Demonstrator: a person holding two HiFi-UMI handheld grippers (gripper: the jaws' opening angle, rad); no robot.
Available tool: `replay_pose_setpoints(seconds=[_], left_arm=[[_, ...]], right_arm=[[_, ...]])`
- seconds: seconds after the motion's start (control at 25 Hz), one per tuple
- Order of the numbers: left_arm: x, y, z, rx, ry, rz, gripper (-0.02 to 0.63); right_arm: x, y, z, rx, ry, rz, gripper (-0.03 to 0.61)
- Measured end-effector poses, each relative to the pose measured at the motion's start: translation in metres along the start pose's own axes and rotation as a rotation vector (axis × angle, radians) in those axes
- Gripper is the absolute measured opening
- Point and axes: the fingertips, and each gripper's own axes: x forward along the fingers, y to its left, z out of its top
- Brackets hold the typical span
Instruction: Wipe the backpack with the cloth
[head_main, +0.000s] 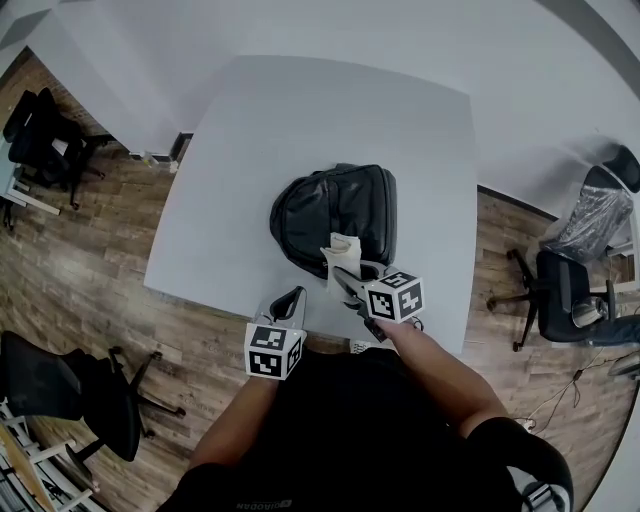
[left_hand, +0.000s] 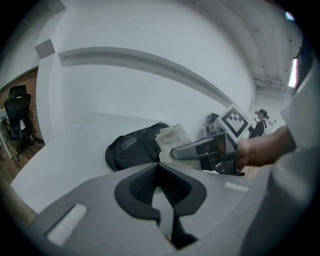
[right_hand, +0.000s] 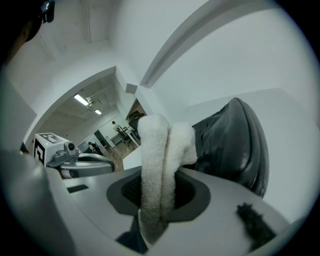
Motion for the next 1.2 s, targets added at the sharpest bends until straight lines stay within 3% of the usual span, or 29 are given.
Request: replay_pose_setpoints(seconds=[0.8,1.2], left_arm=[[0.02,-0.059,0.014,0.043,-0.028,-0.022,0.006],[0.011,-0.063,0.01,0.031,-0.028,0.034,0.006]], right_arm=[[-0.063,-0.027,0.011,-0.068,-0.045,-0.032,0.093],[-0.085,-0.043,0.012,-0.079,-0.064,-0.025,0.093]])
